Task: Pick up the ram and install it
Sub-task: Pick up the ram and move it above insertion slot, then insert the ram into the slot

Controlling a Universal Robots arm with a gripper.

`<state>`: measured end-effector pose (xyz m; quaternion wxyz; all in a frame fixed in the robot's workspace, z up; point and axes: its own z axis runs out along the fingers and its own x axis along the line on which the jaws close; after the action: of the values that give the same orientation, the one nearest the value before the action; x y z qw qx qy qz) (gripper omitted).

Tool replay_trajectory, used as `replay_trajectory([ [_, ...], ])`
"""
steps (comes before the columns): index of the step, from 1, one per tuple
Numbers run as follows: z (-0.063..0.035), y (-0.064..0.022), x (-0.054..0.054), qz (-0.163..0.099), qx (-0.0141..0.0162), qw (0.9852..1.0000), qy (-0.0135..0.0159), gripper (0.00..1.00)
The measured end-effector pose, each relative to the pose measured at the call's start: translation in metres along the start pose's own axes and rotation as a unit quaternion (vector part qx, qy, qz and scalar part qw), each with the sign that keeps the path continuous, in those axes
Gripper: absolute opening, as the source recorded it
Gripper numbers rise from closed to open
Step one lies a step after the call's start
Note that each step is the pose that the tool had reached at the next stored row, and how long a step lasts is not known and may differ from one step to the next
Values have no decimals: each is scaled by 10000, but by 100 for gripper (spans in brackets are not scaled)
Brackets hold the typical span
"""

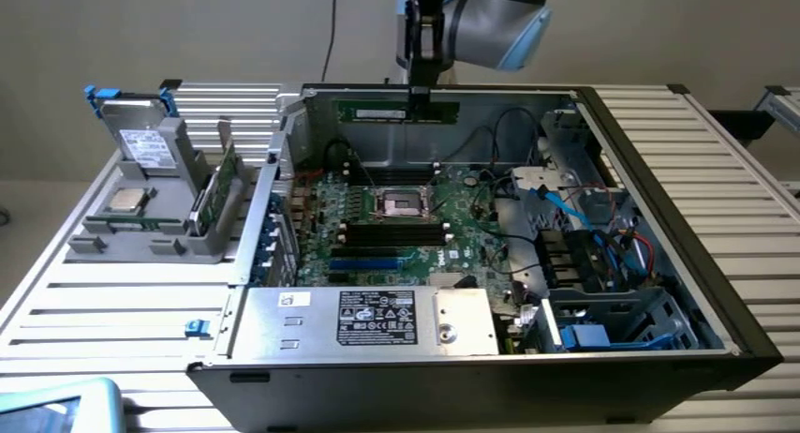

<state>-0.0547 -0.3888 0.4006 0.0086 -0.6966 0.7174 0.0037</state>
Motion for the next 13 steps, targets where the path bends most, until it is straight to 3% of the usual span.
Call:
replay_trajectory([
  [13, 3, -24, -33, -16, 0, 10000, -1, 13],
])
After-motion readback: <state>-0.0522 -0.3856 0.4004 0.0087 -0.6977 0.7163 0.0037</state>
